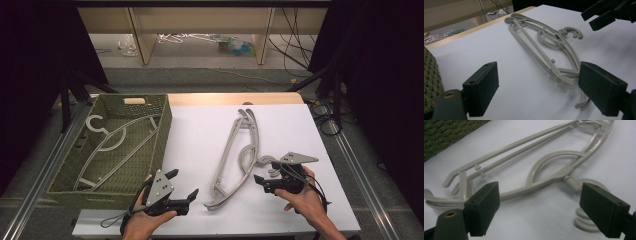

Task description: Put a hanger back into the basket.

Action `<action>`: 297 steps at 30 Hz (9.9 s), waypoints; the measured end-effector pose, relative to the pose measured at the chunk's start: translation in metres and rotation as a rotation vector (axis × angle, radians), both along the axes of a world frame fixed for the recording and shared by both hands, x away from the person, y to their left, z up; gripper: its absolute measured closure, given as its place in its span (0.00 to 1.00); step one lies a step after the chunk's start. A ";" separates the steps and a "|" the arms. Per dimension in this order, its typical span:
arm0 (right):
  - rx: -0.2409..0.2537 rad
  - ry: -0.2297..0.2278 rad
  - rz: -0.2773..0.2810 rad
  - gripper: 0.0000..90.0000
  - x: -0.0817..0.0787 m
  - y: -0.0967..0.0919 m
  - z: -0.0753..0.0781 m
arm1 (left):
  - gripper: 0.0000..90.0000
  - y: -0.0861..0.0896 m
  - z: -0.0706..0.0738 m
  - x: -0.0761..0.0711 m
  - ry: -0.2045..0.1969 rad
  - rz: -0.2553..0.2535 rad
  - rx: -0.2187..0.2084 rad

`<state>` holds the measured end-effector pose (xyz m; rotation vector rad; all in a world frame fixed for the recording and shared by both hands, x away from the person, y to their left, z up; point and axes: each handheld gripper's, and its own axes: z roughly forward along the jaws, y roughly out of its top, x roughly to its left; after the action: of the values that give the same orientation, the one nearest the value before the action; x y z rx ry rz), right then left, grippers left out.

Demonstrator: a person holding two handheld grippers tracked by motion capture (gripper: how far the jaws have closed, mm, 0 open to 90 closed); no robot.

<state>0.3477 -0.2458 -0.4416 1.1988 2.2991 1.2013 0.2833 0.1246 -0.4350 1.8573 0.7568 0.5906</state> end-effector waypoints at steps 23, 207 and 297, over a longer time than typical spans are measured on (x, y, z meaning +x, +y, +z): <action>-0.063 0.247 -0.118 0.23 0.034 0.051 -0.039 | 0.19 -0.002 -0.001 0.002 0.003 -0.028 0.002; 0.116 -0.057 0.142 0.33 -0.008 -0.033 0.080 | 0.90 -0.056 0.081 0.081 0.114 -0.346 0.254; 0.124 0.104 0.112 0.27 -0.007 -0.027 0.028 | 0.89 0.217 0.031 0.151 0.310 0.308 0.307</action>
<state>0.3404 -0.2731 -0.4134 1.2142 2.4281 1.3689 0.4343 0.3415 -0.4045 2.1614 1.2292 0.6478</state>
